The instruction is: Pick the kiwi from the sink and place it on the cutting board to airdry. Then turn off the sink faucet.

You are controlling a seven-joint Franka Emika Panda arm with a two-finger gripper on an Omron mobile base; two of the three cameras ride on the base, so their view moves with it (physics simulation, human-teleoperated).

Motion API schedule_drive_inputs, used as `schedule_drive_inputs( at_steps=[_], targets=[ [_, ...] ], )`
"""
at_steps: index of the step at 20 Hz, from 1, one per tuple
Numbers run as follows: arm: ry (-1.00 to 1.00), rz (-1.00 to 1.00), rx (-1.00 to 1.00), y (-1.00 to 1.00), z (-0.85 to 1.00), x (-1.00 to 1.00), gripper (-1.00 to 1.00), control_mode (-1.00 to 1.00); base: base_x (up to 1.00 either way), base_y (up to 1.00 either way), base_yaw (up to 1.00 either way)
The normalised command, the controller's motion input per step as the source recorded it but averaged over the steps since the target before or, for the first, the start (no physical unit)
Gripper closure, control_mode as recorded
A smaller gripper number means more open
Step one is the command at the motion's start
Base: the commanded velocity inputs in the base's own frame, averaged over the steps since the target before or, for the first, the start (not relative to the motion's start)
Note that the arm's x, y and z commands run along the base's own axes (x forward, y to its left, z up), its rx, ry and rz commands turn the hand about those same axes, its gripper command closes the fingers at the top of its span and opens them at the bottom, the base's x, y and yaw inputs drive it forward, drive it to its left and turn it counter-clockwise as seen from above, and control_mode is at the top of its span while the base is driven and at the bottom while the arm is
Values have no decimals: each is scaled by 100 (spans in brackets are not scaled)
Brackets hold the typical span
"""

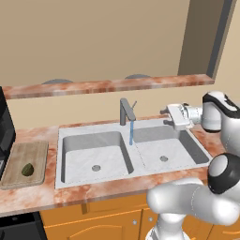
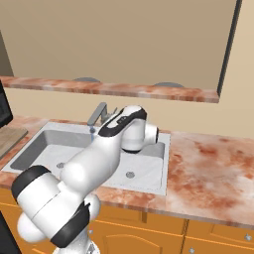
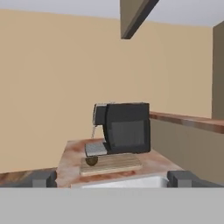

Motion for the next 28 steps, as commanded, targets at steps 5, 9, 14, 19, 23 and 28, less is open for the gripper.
schedule_drive_inputs(
  at_steps=[5,9,14,19,23,28],
  targets=[
    [0,0,0,3,-12,20,-100,-100,0,0,0],
    [-3,0,0,6,-11,16,-100,-100,0,0,0],
    [-5,0,0,7,-6,14,-100,-100,0,0,0],
    [-4,0,0,3,-4,18,-100,-100,0,0,0],
    [-1,0,0,0,-2,16,-100,-100,0,0,0],
    [-2,0,0,0,-14,15,-100,-100,0,0,0]
  ],
)
